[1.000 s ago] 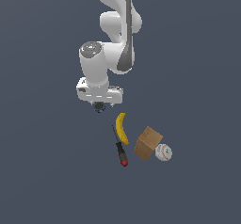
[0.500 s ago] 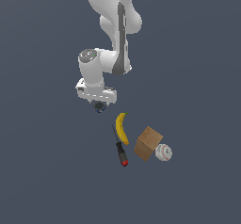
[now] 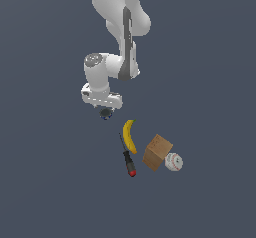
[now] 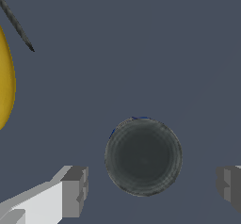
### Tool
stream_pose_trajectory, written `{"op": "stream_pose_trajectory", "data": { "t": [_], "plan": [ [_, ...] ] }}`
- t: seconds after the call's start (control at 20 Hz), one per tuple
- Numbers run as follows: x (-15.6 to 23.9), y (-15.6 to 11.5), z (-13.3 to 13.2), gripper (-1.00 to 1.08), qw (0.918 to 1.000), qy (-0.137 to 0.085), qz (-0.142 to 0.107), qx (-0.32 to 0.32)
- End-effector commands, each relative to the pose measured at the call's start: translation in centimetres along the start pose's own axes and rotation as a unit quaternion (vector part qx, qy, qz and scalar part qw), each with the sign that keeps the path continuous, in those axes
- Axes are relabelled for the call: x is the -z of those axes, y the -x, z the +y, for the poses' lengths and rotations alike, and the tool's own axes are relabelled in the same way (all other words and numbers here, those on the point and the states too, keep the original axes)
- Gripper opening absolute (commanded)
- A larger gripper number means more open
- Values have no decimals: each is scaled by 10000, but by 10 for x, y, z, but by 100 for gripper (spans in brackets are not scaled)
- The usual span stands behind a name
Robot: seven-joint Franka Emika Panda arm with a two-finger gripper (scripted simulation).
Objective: Pick up a designated object from a clutter of objects.
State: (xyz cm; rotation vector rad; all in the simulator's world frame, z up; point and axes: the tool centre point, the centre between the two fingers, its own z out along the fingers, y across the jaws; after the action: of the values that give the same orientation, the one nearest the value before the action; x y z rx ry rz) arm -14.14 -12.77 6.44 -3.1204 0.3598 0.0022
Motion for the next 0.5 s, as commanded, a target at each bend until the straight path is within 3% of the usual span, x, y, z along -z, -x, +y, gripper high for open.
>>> {"op": "stream_pose_trajectory", "data": {
  "t": [0.0,0.45],
  "plan": [
    [0,0,0,100,10000,0,2,1],
    [-22,1,0,100,10000,2,4,-4]
  ]
}}
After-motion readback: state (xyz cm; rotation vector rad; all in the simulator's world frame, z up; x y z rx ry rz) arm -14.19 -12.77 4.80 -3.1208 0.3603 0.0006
